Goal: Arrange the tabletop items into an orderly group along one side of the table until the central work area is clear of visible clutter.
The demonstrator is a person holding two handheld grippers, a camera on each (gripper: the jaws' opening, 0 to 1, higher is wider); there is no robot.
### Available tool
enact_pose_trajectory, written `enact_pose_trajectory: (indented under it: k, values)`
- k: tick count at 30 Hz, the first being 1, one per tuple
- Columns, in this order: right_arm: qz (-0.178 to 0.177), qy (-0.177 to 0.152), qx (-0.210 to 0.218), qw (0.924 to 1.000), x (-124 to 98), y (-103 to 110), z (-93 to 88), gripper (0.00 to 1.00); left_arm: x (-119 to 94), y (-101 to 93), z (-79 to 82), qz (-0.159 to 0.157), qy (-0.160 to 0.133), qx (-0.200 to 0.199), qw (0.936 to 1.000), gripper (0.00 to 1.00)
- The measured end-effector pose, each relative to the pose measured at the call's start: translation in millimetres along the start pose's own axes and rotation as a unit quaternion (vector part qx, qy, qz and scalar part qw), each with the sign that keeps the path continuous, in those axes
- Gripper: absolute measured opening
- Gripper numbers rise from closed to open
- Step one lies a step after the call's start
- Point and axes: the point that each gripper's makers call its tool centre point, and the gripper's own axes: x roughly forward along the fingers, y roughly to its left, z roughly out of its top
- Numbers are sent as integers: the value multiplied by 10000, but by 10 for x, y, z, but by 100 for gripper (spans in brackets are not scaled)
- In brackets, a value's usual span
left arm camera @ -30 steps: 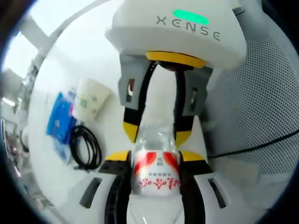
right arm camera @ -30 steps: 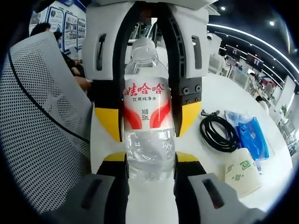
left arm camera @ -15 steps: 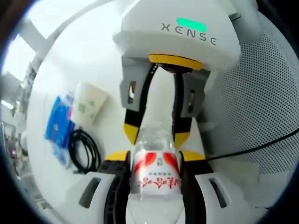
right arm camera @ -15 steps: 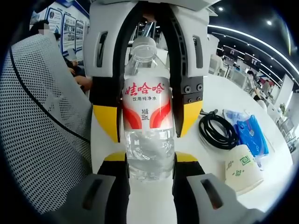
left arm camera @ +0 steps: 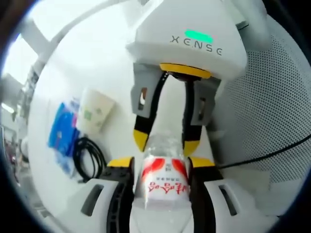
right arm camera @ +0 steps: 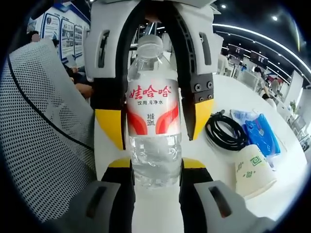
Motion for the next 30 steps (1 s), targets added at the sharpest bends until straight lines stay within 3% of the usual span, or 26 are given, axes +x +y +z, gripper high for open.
enact_pose_trajectory:
  k: [16,24,30]
  values:
    - [-38,42,45,10000,-16,4,-29,33,-146,84,-9,212,-363,-446,9981,51]
    - [-40,67,91,9999,-28,10,-51,33,-248,155,-94,411,-659,-866,9932,57]
    - [-24,147,146,9998,-8,23,-85,33,-325,219,34,553,-1371,-1682,9746,67]
